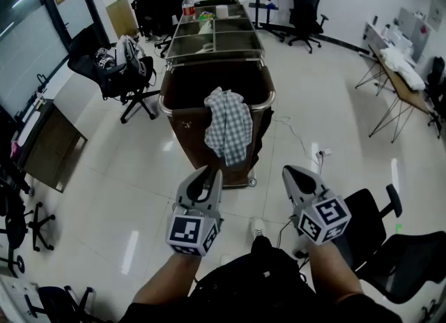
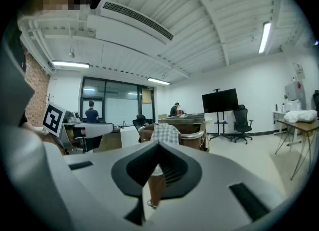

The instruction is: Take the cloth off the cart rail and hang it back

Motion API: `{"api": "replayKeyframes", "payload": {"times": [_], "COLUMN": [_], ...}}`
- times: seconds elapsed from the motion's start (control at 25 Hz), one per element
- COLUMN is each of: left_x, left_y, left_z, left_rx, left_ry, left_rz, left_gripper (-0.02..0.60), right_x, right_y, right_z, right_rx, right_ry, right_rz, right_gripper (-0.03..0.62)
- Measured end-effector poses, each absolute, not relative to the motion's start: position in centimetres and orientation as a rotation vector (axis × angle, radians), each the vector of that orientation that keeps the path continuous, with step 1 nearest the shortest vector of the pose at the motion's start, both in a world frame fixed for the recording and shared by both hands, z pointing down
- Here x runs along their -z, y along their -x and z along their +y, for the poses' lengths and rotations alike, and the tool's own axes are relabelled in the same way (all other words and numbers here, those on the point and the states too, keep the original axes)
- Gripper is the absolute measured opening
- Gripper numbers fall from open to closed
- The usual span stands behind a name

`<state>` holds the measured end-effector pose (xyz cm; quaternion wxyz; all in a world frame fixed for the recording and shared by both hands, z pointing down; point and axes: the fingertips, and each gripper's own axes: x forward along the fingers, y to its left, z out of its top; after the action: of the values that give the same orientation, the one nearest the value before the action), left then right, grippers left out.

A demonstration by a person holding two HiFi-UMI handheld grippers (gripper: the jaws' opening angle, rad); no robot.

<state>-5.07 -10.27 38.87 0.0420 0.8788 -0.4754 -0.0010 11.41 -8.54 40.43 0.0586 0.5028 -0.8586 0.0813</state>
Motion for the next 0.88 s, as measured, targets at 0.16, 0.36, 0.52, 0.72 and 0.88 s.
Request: {"api": "replayKeyframes", "payload": {"times": [0.16,0.36,0.52,0.72,0.88], "left_x": [-39.8,-40.5,-41.0,-41.1,-41.8], "left_y": [3.8,2.3,1.1,0.2,0.2], "left_z": [-14.0,-19.7,-23.9,-28.6,-31.4], "left_rx": [-0.002,-0.044,-0.073,-0.069,-0.097], "left_ry": [-2.671,-2.628,-2.601,-2.564,-2.524], "left_rz": [-1.452,-1.485,-1.502,-1.558,-1.602], "left_gripper": [0.182,0.378,0.433,0.433,0.433], "right_x": [-40.5,-39.7,-39.5,-39.7,-39.8], "right_y": [-12.3,-14.3,-15.4,-16.8,-17.9], "right_z": [-11.6,-16.1,-19.3,-22.7,-25.0], "right_rx": [-0.239,-0.221,-0.212,-0.212,-0.210], "right_ry": [-1.499,-1.499,-1.478,-1.447,-1.428], "right_rz": [-2.613,-2.635,-2.649,-2.648,-2.641], "right_gripper": [0.014,0.014,0.014,0.014,0.014]}}
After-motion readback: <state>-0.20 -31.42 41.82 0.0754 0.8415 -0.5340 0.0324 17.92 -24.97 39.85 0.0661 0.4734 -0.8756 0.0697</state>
